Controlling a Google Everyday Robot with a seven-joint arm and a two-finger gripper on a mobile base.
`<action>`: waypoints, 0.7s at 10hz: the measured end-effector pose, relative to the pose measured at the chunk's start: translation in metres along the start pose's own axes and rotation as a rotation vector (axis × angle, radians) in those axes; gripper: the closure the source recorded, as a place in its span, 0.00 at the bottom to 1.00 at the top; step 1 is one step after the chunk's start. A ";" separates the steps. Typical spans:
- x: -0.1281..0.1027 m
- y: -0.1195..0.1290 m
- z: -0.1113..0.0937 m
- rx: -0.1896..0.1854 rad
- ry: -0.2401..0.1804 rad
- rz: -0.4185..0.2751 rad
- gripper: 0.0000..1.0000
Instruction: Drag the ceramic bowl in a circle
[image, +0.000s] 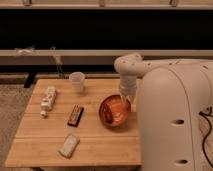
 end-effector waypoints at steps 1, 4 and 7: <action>0.000 0.000 0.002 -0.004 0.002 0.000 0.20; -0.008 -0.003 0.003 -0.027 0.002 -0.014 0.20; -0.038 -0.008 -0.003 -0.077 -0.017 -0.039 0.20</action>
